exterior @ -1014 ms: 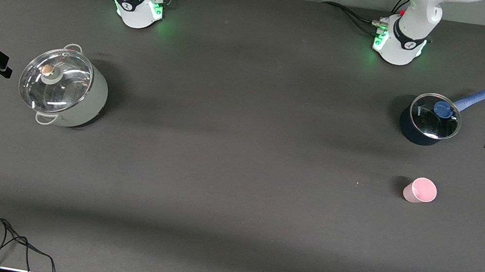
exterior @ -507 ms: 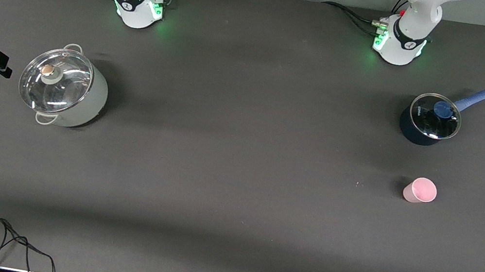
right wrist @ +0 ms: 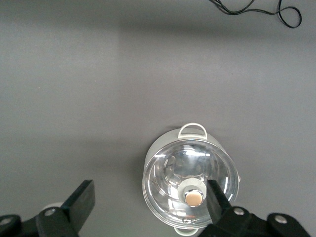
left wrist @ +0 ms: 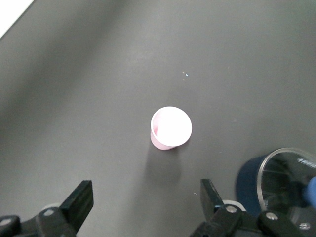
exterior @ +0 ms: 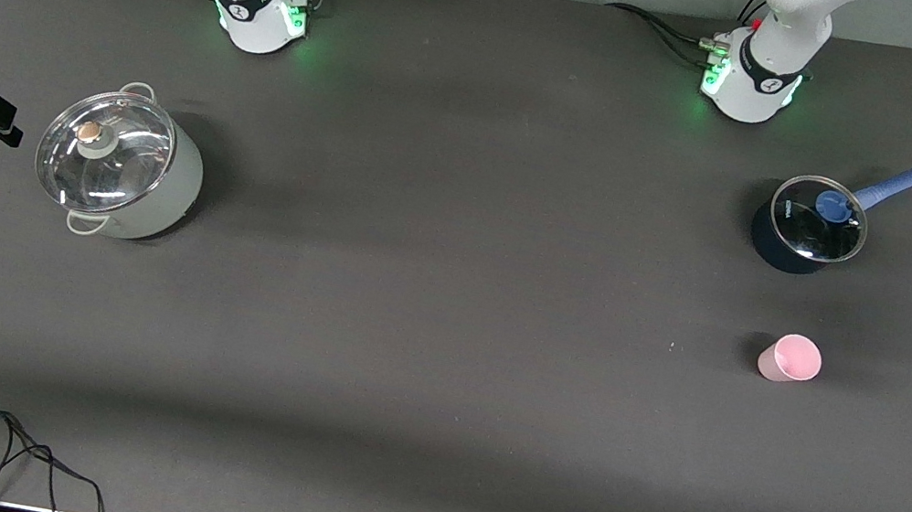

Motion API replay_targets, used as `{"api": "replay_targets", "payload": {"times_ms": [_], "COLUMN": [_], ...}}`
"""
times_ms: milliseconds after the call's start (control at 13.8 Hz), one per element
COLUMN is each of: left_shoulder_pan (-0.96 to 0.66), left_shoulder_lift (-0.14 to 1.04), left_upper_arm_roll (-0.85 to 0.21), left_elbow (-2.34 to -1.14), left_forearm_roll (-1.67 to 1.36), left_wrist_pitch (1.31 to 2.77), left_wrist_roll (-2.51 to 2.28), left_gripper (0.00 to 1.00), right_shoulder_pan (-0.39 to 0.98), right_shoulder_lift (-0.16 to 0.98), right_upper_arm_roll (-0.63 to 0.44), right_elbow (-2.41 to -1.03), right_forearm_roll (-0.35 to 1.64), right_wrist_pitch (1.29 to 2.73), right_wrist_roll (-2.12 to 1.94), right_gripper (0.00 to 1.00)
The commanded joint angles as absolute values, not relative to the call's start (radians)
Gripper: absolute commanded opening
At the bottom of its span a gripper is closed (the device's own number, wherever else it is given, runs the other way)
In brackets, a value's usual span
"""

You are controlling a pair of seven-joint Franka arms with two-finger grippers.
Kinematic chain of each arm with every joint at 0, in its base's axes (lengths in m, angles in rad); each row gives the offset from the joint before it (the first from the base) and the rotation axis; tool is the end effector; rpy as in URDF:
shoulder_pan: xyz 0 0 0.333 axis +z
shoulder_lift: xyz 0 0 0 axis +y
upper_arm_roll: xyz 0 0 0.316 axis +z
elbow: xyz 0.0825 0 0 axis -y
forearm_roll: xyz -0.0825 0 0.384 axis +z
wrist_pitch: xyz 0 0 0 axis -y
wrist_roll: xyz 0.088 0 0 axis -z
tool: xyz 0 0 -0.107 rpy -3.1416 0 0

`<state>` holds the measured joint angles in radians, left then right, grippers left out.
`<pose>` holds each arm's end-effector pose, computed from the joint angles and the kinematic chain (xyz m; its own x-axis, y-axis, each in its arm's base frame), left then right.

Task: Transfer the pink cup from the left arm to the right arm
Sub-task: 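Lower the left gripper beside the pink cup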

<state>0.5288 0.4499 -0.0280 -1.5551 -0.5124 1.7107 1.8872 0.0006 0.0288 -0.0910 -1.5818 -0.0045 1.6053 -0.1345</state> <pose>0.5938 0.2754 0.3786 0.3198 -0.7865 0.5283 -0.9470 -0.2842 0.1501 0.5637 -0.0508 0.6063 0.9990 0.0443 -0.0061 0.0443 -0.9990 0.0064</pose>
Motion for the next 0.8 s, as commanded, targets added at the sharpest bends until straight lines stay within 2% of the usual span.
{"api": "replay_targets", "payload": {"times_ms": [0,145,507,725], "left_shoulder_pan": [0.615,0.635,0.641,0.641], "left_shoulder_lift": [0.578,0.665,0.879,0.943], "left_upper_arm_roll": [-0.046,-0.045,-0.058,-0.060], "left_elbow": [-1.502,-1.502,-1.506,-1.508], "left_forearm_roll": [-0.638,-0.750,-0.946,-1.008], "left_wrist_pitch": [1.680,1.619,1.597,1.595], "left_wrist_roll": [2.063,2.161,2.449,2.548], "left_gripper": [0.96,0.97,0.98,0.98], "right_shoulder_pan": [0.002,-0.002,-0.002,0.002], "right_shoulder_lift": [0.011,0.011,0.011,0.009], "right_upper_arm_roll": [-0.095,-0.095,-0.097,-0.101], "right_elbow": [-1.589,-1.589,-1.589,-1.589], "right_forearm_roll": [-0.003,-0.003,-0.003,-0.003], "right_wrist_pitch": [1.594,1.594,1.594,1.594], "right_wrist_roll": [-0.146,-0.146,-0.146,-0.146], "right_gripper": [1.00,1.00,1.00,1.00]}}
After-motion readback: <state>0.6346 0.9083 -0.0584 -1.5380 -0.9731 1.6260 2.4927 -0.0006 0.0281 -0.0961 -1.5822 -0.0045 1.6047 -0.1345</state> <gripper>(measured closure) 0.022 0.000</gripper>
